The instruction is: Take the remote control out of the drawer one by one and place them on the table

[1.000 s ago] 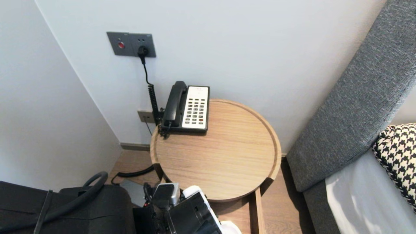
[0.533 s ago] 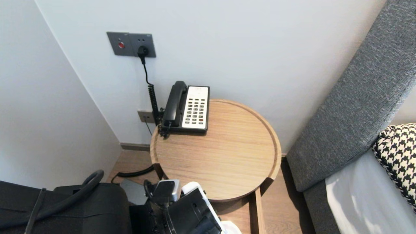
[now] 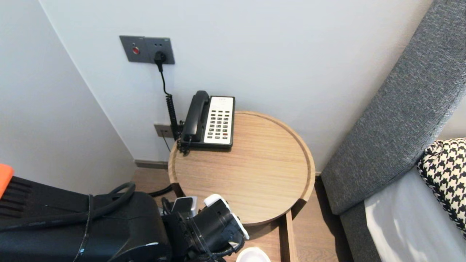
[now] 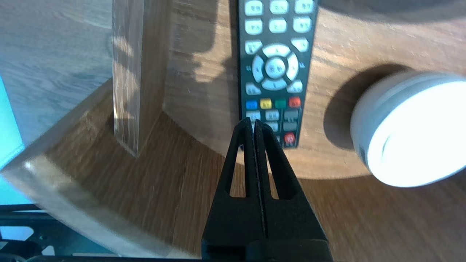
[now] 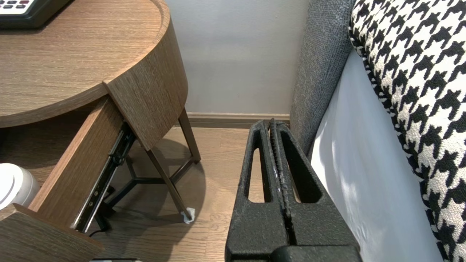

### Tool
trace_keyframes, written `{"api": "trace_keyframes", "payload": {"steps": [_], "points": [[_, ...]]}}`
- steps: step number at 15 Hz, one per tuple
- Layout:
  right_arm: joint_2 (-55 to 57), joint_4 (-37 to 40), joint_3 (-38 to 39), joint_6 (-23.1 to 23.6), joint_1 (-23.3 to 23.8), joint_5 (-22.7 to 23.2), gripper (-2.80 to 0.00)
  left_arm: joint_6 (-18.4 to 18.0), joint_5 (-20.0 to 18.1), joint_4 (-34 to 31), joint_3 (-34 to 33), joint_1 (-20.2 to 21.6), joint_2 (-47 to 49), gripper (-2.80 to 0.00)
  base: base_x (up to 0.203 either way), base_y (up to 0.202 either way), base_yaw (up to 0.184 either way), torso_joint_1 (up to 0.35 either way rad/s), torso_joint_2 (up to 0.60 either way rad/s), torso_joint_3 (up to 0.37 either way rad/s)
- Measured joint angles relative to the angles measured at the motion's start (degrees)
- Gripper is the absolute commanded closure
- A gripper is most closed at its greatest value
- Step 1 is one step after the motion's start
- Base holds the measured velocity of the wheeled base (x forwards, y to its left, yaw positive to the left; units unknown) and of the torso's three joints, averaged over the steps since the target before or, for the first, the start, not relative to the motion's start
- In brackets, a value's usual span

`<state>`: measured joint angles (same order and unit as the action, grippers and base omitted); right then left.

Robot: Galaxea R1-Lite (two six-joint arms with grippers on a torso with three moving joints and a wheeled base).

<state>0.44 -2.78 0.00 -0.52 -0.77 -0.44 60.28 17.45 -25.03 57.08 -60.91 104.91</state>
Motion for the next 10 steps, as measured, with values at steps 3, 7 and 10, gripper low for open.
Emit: {"api": "trace_keyframes", "payload": {"steps": [3, 7, 10], "points": [[0.0, 0.01, 0.0, 0.0, 0.0, 0.0, 0.0, 0.1, -0.09, 0.01, 0.97, 1.0, 0.73, -2.8, 0.0, 0.0, 0.0, 0.0, 0.0, 0.0], [0.0, 0.0, 0.0, 0.0, 0.0, 0.0, 0.0, 0.08, -0.11, 0.12, 1.86, 1.24, 1.01, -2.8, 0.0, 0.0, 0.0, 0.0, 0.0, 0.0], [0.0, 0.0, 0.0, 0.0, 0.02, 0.0, 0.0, 0.13, -0.13, 2.54, 1.66, 2.5, 1.8, -2.8, 0.0, 0.0, 0.0, 0.0, 0.0, 0.0]]}}
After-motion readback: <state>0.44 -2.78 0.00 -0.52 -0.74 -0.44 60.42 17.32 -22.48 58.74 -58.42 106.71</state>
